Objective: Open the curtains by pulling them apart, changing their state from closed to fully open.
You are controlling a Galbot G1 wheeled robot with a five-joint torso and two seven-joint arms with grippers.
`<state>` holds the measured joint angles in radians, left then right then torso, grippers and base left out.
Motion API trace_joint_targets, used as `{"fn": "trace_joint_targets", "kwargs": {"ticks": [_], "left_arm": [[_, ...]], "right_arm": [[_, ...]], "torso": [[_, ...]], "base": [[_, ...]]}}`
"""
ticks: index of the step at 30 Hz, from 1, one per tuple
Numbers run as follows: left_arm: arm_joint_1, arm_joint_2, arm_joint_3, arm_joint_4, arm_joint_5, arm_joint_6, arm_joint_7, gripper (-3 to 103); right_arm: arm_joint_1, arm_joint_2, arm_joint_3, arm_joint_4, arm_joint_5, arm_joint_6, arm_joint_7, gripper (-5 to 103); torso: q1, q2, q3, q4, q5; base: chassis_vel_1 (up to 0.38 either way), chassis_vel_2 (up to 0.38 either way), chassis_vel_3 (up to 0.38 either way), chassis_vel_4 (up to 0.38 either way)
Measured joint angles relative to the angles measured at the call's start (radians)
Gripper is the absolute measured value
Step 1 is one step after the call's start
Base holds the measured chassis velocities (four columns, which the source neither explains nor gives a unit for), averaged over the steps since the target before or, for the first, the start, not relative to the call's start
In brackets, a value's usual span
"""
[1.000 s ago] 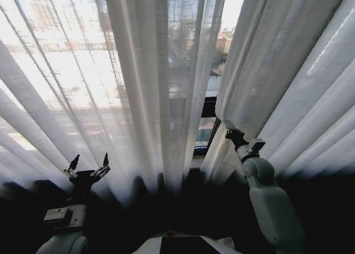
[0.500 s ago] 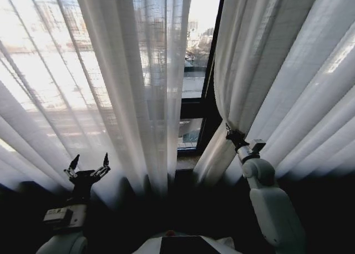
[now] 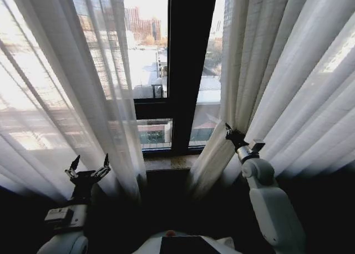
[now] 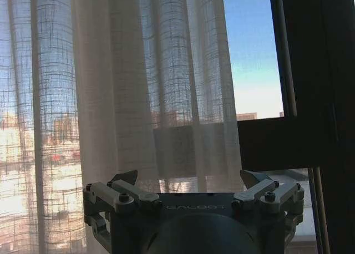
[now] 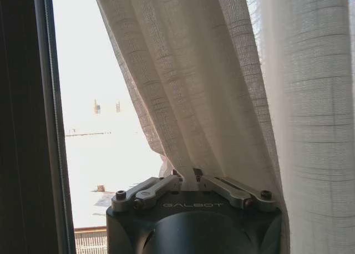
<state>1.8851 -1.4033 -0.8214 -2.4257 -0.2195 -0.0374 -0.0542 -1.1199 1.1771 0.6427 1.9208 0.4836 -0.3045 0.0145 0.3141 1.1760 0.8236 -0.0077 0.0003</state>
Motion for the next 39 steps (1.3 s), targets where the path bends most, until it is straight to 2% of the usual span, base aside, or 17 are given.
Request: {"fn": "trace_joint_targets", "kwargs": {"ticks": [39], "left_arm": [[-0.009,-0.002,-0.002,0.013,-0.004,-0.01,0.0,100]], "right_arm": [[0.007,-0.01,0.038,-0.026,0.002,0.002,-0.001,0]], "torso": [[0.0,0.0,0.0,0.0001,-0.0002]], "base": [[-0.356,-0.352,0.357,0.357]]}}
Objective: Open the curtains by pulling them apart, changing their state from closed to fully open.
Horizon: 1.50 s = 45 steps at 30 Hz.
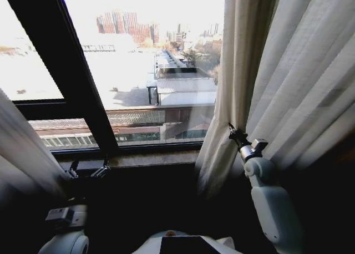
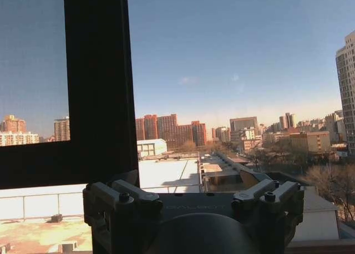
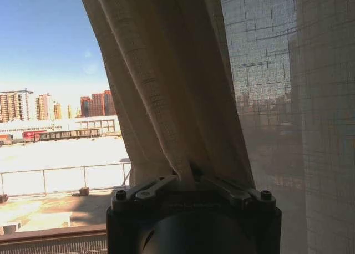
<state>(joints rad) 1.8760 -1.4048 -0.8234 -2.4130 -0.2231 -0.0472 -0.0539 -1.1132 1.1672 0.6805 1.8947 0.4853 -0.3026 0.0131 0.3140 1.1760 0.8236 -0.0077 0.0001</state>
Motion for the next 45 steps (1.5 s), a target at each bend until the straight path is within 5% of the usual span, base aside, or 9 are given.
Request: {"fn": "trace_joint_targets", "kwargs": {"ticks": [45], "left_arm": [[0.005,-0.005,-0.001,-0.002,0.005,-0.002,-0.001,100]], "right_arm": [[0.0,0.004,0.005,-0.001,0.003,0.006,-0.012,0]], "torso": [[0.0,0.0,0.0,0.0,0.0]], "base": [[-0.353,-0.352,0.352,0.359]]}}
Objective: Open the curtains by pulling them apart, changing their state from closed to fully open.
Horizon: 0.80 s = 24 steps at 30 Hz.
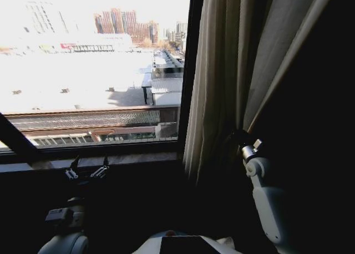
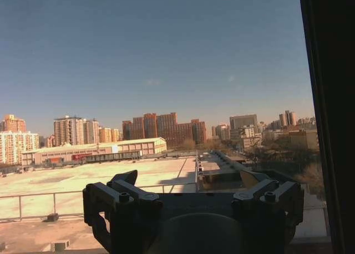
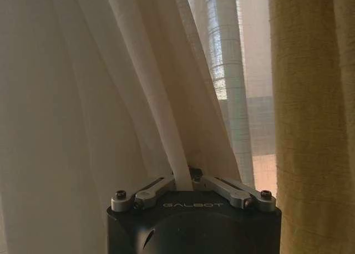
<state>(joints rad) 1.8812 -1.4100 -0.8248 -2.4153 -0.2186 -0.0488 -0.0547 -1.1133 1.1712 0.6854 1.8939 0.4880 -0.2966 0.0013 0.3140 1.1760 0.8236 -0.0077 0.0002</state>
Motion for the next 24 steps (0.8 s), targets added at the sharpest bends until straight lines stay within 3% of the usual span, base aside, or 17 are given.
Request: {"fn": "trace_joint_targets", "kwargs": {"ticks": [10,16,17,24], "left_arm": [[0.001,-0.002,0.004,0.0,0.002,0.0,0.0,100],[0.001,-0.003,0.007,0.0,0.004,-0.001,0.001,100],[0.001,-0.002,0.006,0.0,0.004,-0.001,0.001,100],[0.002,-0.003,0.005,0.002,0.005,-0.004,0.0,100]], "right_arm": [[0.0,-0.001,-0.001,-0.006,-0.004,0.017,0.007,0],[-0.002,-0.002,0.001,-0.008,-0.004,0.017,0.009,0],[-0.001,-0.002,0.001,-0.01,-0.005,0.017,0.009,0],[0.014,-0.003,0.008,-0.037,-0.004,0.018,0.014,0]], "torso": [[0.0,0.0,0.0,-0.0001,0.0004],[0.0,0.0,0.0,-0.0002,0.0003],[0.0,0.0,0.0,0.0002,-0.0012],[0.0,0.0,0.0,0.0001,-0.0003]], "base": [[-0.311,-0.287,0.304,0.279],[-0.005,-0.055,0.009,0.036],[0.032,0.013,-0.051,-0.013],[0.034,0.036,-0.033,-0.015]]}}
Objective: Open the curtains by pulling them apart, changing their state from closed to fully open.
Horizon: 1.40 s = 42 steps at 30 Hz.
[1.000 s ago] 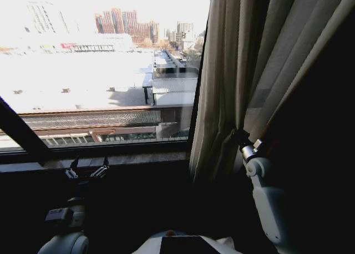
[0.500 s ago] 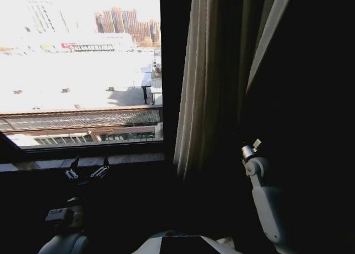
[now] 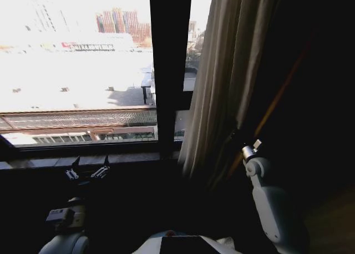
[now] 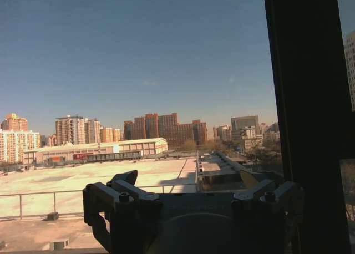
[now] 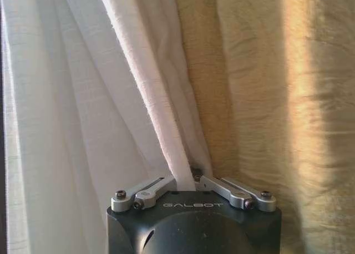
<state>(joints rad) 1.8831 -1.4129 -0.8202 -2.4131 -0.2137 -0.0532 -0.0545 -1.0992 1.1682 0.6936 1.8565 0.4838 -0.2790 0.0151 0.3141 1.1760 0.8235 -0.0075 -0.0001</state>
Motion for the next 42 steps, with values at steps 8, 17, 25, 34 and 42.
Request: {"fn": "trace_joint_targets", "kwargs": {"ticks": [8,17,25,34,42], "left_arm": [[0.003,-0.003,-0.002,0.0,-0.001,-0.004,0.0,100],[0.004,-0.004,-0.003,0.0,-0.002,-0.011,0.0,100],[0.004,-0.004,-0.008,0.006,-0.008,-0.021,-0.003,100],[0.002,-0.005,-0.007,0.011,-0.009,-0.024,-0.003,100],[0.001,-0.006,-0.001,0.011,-0.009,-0.025,-0.004,100]], "right_arm": [[0.025,-0.041,0.046,-0.071,0.011,0.003,0.002,0],[0.081,-0.102,0.09,-0.177,0.016,0.015,0.008,0],[0.153,-0.162,0.175,-0.309,0.014,0.026,0.022,0],[0.194,-0.217,0.218,-0.4,0.016,0.026,0.026,0],[0.115,-0.193,0.198,-0.279,0.031,0.006,0.009,5]], "torso": [[0.0,0.0,0.0,-0.0001,0.0006],[0.0,0.0,0.0,0.0,0.0004],[0.0,0.0,0.0,0.0,0.0008],[0.0,0.0,0.0,0.0001,0.0005],[0.0,0.0,0.0,-0.0009,0.0003]], "base": [[0.0,0.0,0.0,0.0],[0.0,0.0,0.0,0.0],[0.0,0.0,0.0,0.0],[0.0,0.0,0.0,0.0],[0.0,0.0,0.0,0.0]]}}
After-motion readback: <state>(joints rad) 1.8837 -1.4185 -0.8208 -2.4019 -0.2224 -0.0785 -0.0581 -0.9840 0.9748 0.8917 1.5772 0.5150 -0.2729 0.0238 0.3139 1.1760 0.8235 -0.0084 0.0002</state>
